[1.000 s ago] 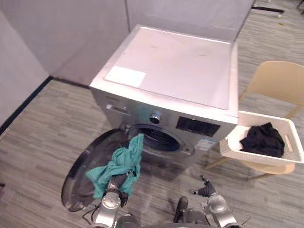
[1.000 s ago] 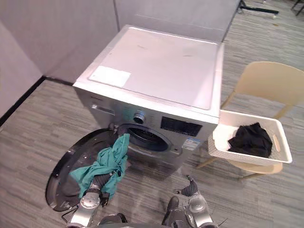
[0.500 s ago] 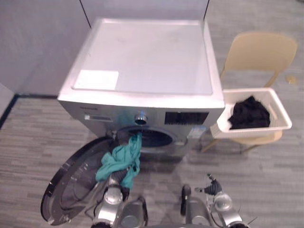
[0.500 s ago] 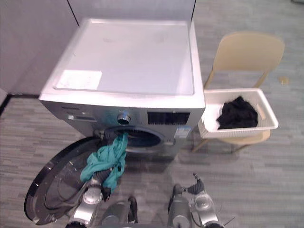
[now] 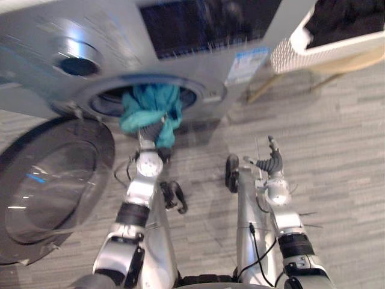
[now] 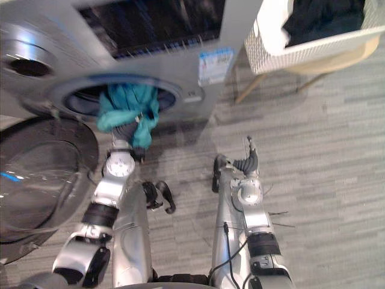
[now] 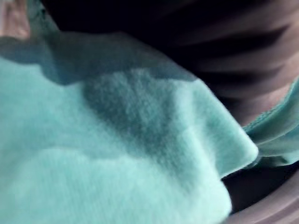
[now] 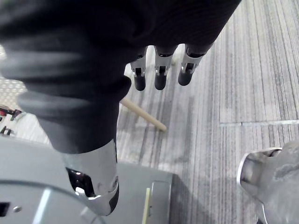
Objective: Pick up the laundry basket with both hands and put the clothes into the washing machine.
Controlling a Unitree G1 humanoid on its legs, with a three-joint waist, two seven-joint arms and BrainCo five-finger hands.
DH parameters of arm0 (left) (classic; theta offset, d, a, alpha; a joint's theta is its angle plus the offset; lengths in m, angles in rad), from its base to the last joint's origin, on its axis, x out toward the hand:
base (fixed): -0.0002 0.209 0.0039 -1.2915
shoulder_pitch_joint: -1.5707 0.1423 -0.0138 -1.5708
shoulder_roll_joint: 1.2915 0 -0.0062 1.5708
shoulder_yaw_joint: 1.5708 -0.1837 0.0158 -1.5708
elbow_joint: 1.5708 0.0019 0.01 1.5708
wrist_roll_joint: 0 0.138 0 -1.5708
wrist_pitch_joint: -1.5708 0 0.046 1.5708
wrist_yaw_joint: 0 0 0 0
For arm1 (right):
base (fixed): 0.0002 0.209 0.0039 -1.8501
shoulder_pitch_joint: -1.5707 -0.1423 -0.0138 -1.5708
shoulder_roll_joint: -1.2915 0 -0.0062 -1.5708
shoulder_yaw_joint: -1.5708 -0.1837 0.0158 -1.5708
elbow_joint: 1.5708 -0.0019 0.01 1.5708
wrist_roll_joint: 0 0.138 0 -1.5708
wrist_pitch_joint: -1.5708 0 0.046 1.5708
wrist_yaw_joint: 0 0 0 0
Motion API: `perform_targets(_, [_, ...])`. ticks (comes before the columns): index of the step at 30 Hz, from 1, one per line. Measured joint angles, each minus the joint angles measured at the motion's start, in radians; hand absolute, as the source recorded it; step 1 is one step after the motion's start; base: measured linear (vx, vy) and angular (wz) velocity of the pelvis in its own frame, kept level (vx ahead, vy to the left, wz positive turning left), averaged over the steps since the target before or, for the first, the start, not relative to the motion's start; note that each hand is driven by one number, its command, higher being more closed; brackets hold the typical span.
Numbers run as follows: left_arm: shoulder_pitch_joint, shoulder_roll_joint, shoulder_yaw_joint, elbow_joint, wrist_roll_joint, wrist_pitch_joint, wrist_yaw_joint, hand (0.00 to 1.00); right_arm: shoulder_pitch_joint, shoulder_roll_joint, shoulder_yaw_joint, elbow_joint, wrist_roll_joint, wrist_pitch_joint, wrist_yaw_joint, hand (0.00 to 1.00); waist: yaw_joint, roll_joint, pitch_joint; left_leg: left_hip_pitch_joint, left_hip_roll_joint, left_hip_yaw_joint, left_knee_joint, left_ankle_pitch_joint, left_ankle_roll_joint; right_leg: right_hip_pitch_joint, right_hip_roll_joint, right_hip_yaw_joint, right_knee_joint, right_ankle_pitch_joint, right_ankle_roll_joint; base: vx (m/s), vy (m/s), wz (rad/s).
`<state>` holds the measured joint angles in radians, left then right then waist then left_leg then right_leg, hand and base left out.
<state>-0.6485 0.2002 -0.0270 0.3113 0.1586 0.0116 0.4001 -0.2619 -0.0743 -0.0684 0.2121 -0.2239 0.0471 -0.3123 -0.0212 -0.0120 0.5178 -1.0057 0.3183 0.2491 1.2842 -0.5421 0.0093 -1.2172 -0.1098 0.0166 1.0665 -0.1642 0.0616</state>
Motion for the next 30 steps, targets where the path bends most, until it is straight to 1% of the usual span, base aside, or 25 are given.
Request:
perform_targets(2, [-0.117, 0.084, 0.025, 0.0, -0.001, 0.007, 0.022, 1.0, -0.009, 0.009, -0.015, -0.014, 0.001, -0.001, -0.016, 0.0, -0.01, -0.003, 0.011, -0.098, 0.026, -0.015, 0.087, -0.021, -0.005, -0.107, 0.014, 0.005, 0.083, -0.007, -0.013, -0.04, -0.091, -0.12])
perform_targets(3, [-0.145, 0.104, 0.039, 0.0, -0.001, 0.008, 0.026, 1.0, -0.01, 0.009, -0.014, -0.019, 0.002, -0.001, -0.016, 0.0, -0.013, -0.004, 0.014, -0.117, 0.033, -0.018, 0.107, -0.027, -0.006, -0.129, 0.02, 0.007, 0.1, -0.008, -0.015, -0.05, -0.067, -0.19])
perform_targets(4, [-0.205, 0.153, 0.054, 0.0, -0.007, 0.013, 0.046, 1.0, -0.012, 0.012, -0.014, -0.054, 0.02, -0.009, -0.016, 0.0, -0.018, -0.003, 0.017, -0.16, 0.048, -0.03, 0.144, -0.036, -0.01, -0.171, 0.031, 0.005, 0.125, -0.012, -0.013, -0.05, -0.048, -0.19])
perform_targets(5, [-0.249, 0.183, 0.062, 0.0, -0.01, 0.016, 0.059, 1.0, -0.012, 0.012, -0.014, -0.077, 0.021, -0.022, -0.016, 0.0, -0.021, -0.004, 0.018, -0.189, 0.057, -0.039, 0.166, -0.04, -0.011, -0.195, 0.039, 0.002, 0.14, -0.013, -0.011, -0.09, -0.06, -0.16])
perform_targets(6, [-0.324, 0.223, 0.063, 0.003, -0.01, 0.022, 0.072, 1.0, -0.011, 0.012, -0.019, -0.104, 0.024, -0.047, -0.016, 0.0, -0.024, -0.005, 0.02, -0.232, 0.066, -0.054, 0.191, -0.041, -0.01, -0.23, 0.04, -0.008, 0.156, -0.013, -0.011, -0.08, -0.043, -0.05])
perform_targets(7, [-0.349, 0.235, 0.063, 0.005, -0.01, 0.022, 0.078, 1.0, -0.01, 0.012, -0.019, -0.114, 0.026, -0.052, -0.016, 0.0, -0.026, -0.007, 0.021, -0.245, 0.067, -0.06, 0.198, -0.041, -0.01, -0.24, 0.04, -0.011, 0.162, -0.013, -0.011, -0.09, -0.043, 0.02])
perform_targets(8, [-0.395, 0.255, 0.065, 0.014, -0.009, 0.022, 0.087, 1.0, -0.007, 0.014, -0.021, -0.126, 0.028, -0.071, -0.016, 0.0, -0.028, -0.015, 0.025, -0.263, 0.068, -0.066, 0.205, -0.041, -0.01, -0.255, 0.04, -0.014, 0.168, -0.013, -0.011, -0.06, -0.022, 0.03])
perform_targets(9, [-0.415, 0.261, 0.068, 0.024, -0.007, 0.022, 0.091, 1.0, -0.007, 0.016, -0.022, -0.128, 0.028, -0.079, -0.015, 0.0, -0.029, -0.017, 0.026, -0.27, 0.069, -0.068, 0.207, -0.041, -0.011, -0.26, 0.04, -0.016, 0.167, -0.013, -0.011, -0.07, -0.02, 0.0])
perform_targets(12, [-0.487, 0.291, 0.07, 0.099, 0.012, 0.036, 0.112, 1.0, -0.007, 0.026, -0.037, -0.136, 0.029, -0.114, -0.015, 0.0, -0.037, -0.017, 0.027, -0.308, 0.08, -0.087, 0.228, -0.041, -0.011, -0.282, 0.039, -0.035, 0.172, -0.01, -0.009, -0.05, -0.007, -0.05])
perform_targets(13, [-0.496, 0.295, 0.069, 0.113, 0.013, 0.042, 0.117, 1.0, -0.007, 0.026, -0.039, -0.139, 0.029, -0.118, -0.015, 0.0, -0.041, -0.018, 0.027, -0.315, 0.08, -0.089, 0.233, -0.041, -0.011, -0.287, 0.039, -0.035, 0.176, -0.01, -0.01, 0.0, 0.0, 0.0])
perform_targets(14, [-0.522, 0.298, 0.071, 0.145, 0.013, 0.053, 0.129, 0.0, -0.006, 0.026, -0.039, -0.146, 0.03, -0.131, -0.014, 0.0, -0.045, -0.024, 0.03, -0.325, 0.079, -0.093, 0.244, -0.043, -0.013, -0.298, 0.039, -0.034, 0.188, -0.01, -0.011, 0.0, 0.0, 0.0])
perform_targets(15, [-0.55, 0.302, 0.072, 0.172, 0.014, 0.061, 0.131, 0.0, -0.003, 0.026, -0.039, -0.151, 0.03, -0.144, -0.013, 0.0, -0.048, -0.03, 0.033, -0.337, 0.079, -0.099, 0.259, -0.046, -0.017, -0.31, 0.039, -0.034, 0.204, -0.014, -0.014, 0.0, 0.0, 0.0])
perform_targets(17, [-0.581, 0.317, 0.072, 0.184, 0.018, 0.069, 0.14, 0.0, -0.001, 0.025, -0.041, -0.164, 0.033, -0.165, -0.013, 0.0, -0.052, -0.035, 0.034, -0.366, 0.08, -0.112, 0.283, -0.052, -0.019, -0.336, 0.038, -0.037, 0.228, -0.02, -0.017, 0.0, -0.003, 0.02])
perform_targets(18, [-0.601, 0.323, 0.072, 0.196, 0.025, 0.069, 0.148, 0.0, 0.001, 0.024, -0.043, -0.175, 0.039, -0.18, -0.013, 0.0, -0.052, -0.035, 0.034, -0.382, 0.081, -0.116, 0.297, -0.054, -0.019, -0.351, 0.037, -0.037, 0.243, -0.023, -0.019, 0.0, -0.009, 0.04])
perform_targets(20, [-0.625, 0.336, 0.072, 0.201, 0.026, 0.07, 0.148, 0.0, 0.008, 0.023, -0.052, -0.189, 0.055, -0.194, -0.013, 0.0, -0.052, -0.035, 0.034, -0.399, 0.081, -0.123, 0.31, -0.055, -0.02, -0.368, 0.036, -0.039, 0.257, -0.025, -0.021, 0.0, -0.005, 0.02])
perform_targets(22, [-0.64, 0.349, 0.069, 0.201, 0.037, 0.07, 0.147, 0.0, 0.013, 0.023, -0.055, -0.195, 0.059, -0.196, -0.013, 0.0, -0.052, -0.035, 0.034, -0.411, 0.082, -0.135, 0.316, -0.055, -0.02, -0.373, 0.035, -0.047, 0.262, -0.026, -0.022, 0.0, 0.0, 0.0])
perform_targets(25, [-0.646, 0.362, 0.056, 0.222, 0.11, 0.072, 0.137, 0.0, 0.015, 0.02, -0.06, -0.194, 0.058, -0.197, -0.011, 0.0, -0.051, -0.035, 0.034, -0.415, 0.081, -0.14, 0.318, -0.055, -0.02, -0.373, 0.032, -0.052, 0.265, -0.026, -0.024, -0.01, -0.007, 0.03])
perform_targets(26, [-0.65, 0.362, 0.052, 0.239, 0.131, 0.072, 0.124, 0.0, 0.015, 0.017, -0.061, -0.194, 0.058, -0.198, -0.011, 0.0, -0.051, -0.035, 0.034, -0.416, 0.08, -0.14, 0.318, -0.055, -0.02, -0.373, 0.028, -0.054, 0.266, -0.027, -0.024, -0.01, -0.01, 0.08])
perform_targets(27, [-0.666, 0.362, 0.03, 0.277, 0.168, 0.08, 0.09, 0.0, 0.016, 0.01, -0.062, -0.193, 0.058, -0.198, -0.01, 0.0, -0.051, -0.035, 0.034, -0.418, 0.077, -0.143, 0.318, -0.055, -0.02, -0.373, 0.023, -0.057, 0.268, -0.027, -0.025, 0.0, -0.006, 0.08])
perform_targets(28, [-0.671, 0.362, 0.021, 0.29, 0.18, 0.083, 0.072, 0.0, 0.016, 0.008, -0.062, -0.192, 0.058, -0.197, -0.009, 0.0, -0.051, -0.035, 0.034, -0.42, 0.076, -0.144, 0.318, -0.055, -0.02, -0.373, 0.021, -0.058, 0.268, -0.028, -0.026, 0.0, -0.004, 0.11])
perform_targets(30, [-0.677, 0.362, -0.016, 0.331, 0.232, 0.089, -0.014, 0.0, 0.015, 0.005, -0.066, -0.193, 0.058, -0.197, -0.001, 0.0, -0.052, -0.035, 0.034, -0.422, 0.065, -0.149, 0.318, -0.054, -0.021, -0.374, 0.017, -0.057, 0.275, -0.033, -0.032, 0.01, -0.004, 0.1])
